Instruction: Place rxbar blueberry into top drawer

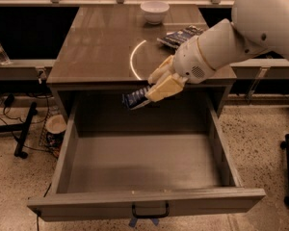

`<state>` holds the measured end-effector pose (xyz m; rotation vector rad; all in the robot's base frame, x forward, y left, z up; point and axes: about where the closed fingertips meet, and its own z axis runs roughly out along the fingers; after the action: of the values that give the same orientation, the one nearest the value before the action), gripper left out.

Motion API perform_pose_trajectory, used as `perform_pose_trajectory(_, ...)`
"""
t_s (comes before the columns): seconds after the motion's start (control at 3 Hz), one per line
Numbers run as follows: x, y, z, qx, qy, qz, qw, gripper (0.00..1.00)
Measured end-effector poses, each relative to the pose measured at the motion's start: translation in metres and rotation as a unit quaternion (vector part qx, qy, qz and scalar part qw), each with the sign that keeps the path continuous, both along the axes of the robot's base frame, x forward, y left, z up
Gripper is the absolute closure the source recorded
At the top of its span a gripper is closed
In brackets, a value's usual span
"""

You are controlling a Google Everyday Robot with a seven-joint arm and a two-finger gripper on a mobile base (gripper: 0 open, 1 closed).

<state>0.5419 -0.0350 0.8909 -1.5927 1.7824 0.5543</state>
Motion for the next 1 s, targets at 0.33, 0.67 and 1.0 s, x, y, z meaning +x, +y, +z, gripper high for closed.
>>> perform_pose_trajectory(0.33, -0.011, 0.002, -0.049, -0.025, -0.001, -0.017, 0.9995, 1.0)
perform_pose_trajectory(0.67, -0.023, 0.006, -0.151, -0.071, 0.008, -0.034, 0.9969, 1.0)
perform_pose_trajectory(1.0, -0.022, 0.015, -0.226, -0.09, 0.035, -0.039, 0.9946, 0.97)
